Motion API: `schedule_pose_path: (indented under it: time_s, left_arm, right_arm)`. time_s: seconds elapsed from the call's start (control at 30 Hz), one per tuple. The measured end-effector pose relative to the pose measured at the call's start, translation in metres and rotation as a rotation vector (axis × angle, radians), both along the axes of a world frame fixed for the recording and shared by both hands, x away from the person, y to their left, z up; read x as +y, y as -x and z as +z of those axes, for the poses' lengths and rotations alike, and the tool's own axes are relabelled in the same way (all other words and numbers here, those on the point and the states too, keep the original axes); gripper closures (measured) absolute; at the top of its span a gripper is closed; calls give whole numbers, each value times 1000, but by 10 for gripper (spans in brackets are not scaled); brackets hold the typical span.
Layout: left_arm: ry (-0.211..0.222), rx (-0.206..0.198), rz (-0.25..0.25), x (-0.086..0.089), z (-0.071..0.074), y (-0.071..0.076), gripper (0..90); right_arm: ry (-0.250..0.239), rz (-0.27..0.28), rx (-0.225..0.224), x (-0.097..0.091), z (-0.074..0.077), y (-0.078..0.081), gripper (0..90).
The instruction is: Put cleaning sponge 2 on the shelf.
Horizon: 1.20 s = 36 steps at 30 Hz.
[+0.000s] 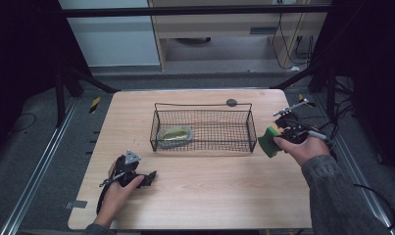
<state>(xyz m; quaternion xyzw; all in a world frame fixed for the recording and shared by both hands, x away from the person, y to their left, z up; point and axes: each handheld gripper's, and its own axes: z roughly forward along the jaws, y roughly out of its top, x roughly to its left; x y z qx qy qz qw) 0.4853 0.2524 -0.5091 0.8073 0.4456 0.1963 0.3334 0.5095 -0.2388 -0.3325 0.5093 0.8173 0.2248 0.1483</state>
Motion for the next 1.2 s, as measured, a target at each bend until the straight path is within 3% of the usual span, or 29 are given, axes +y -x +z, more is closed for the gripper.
schedule_pose_path:
  time_s: [0.5, 0.63, 0.87, 1.2]
  left_arm:
    - [-1, 3, 1, 0, 0, 0, 0]
    - [-2, 3, 0, 0, 0, 0, 0]
    - [-1, 4, 1, 0, 0, -1, 0]
    - [-1, 4, 0, 0, 0, -1, 0]
  right_arm:
    - [29, -6, -89, 15, 54, -39, 647]
    - [50, -13, -91, 21, 63, -49, 647]
    - [68, 13, -88, 36, 59, -63, 646]
    - [55, 23, -98, 47, 56, -77, 646]
